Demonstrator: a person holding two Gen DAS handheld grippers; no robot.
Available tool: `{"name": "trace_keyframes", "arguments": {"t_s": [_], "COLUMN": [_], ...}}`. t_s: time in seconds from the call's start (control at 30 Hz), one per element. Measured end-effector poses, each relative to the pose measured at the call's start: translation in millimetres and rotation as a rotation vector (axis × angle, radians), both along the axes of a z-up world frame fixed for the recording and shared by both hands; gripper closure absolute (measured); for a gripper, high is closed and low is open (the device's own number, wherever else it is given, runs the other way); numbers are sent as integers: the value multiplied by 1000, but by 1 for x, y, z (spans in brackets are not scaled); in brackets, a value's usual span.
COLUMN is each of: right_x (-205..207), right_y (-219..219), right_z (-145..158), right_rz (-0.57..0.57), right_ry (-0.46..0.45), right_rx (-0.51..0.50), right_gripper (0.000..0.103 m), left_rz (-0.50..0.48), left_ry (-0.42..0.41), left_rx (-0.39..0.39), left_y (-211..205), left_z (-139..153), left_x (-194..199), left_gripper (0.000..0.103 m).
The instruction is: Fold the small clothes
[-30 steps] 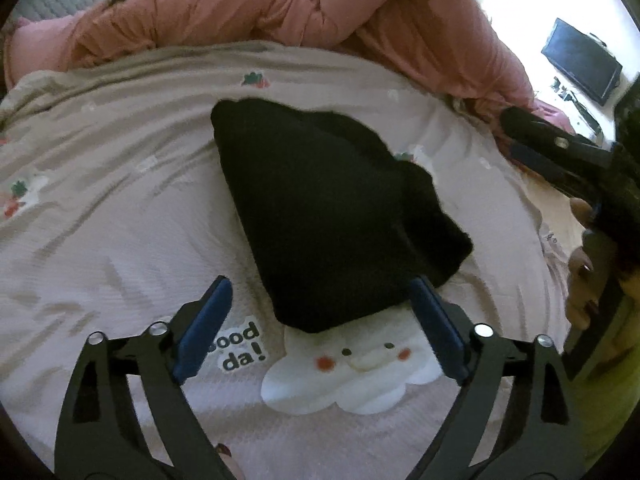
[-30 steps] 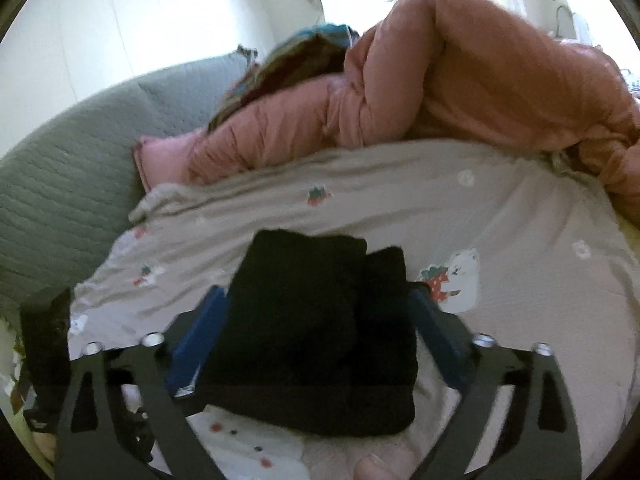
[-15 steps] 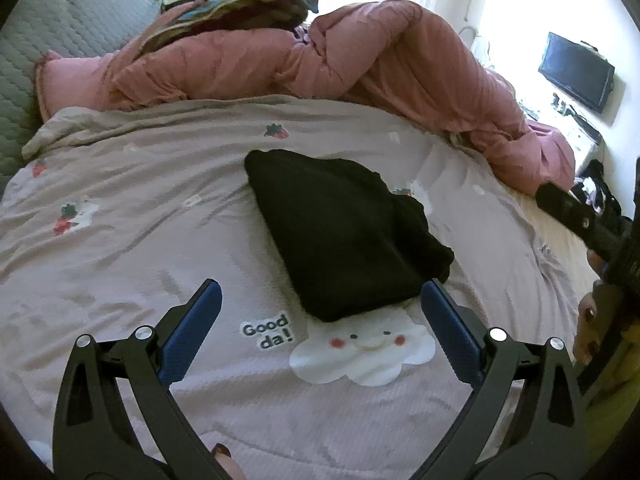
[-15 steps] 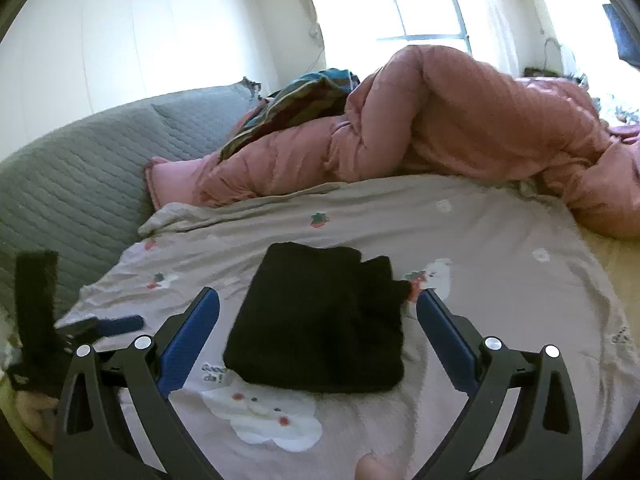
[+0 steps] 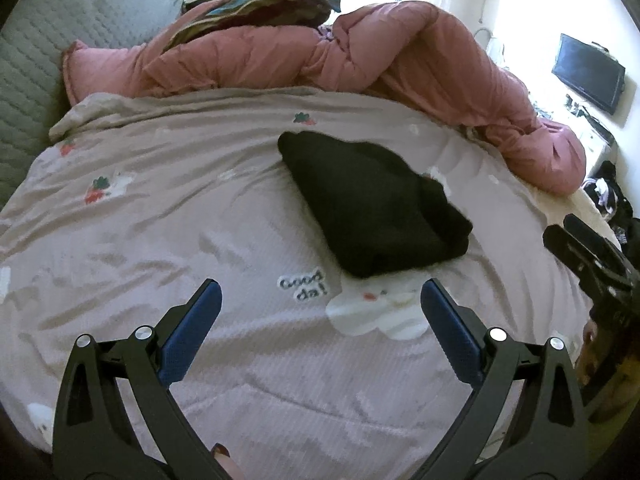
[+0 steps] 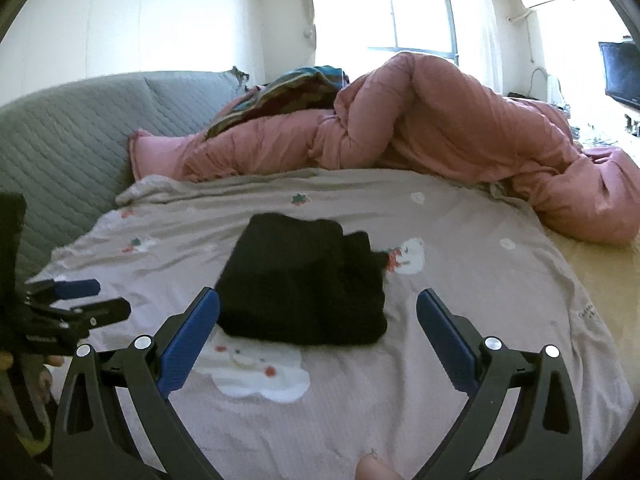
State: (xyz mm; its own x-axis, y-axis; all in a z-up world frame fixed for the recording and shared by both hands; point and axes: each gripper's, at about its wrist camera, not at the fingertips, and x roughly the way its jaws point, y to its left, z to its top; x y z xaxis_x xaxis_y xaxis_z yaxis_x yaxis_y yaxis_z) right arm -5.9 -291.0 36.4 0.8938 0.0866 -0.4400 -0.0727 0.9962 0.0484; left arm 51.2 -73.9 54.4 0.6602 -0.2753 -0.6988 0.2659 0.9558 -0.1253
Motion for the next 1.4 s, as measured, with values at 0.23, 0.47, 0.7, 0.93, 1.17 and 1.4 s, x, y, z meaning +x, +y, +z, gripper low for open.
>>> {"name": "trace_keyframes", "arguments": {"t_s": [0.23,0.47,0.7,0.93,1.17,1.4], "right_x": [1,1,2,1,0,0], "right_y": [8,12,12,12,14,14], "right_z": [-39,-58,-66,-69,-68,-68], "right_rz": [-30,-67,-76,-74,-70,-71], "right_ry": [119,155,175,184,182,183], "right_rx": [1,-33,-43,-42,-43,-43], "right_gripper": [5,5,5,5,5,5], "left_rz": [17,38,58,61,68,72], "left_ry": [48,69,76,83,80,79], "left_rx": [17,21,27,41,49,56], "left_y": [7,11,15,14,14,14], "left_z": [-29,-45,-53,-56,-54,-53], "left_x": [-8,-8,-7,-6,-8,-9], "left_gripper": [10,10,10,10,10,10]}}
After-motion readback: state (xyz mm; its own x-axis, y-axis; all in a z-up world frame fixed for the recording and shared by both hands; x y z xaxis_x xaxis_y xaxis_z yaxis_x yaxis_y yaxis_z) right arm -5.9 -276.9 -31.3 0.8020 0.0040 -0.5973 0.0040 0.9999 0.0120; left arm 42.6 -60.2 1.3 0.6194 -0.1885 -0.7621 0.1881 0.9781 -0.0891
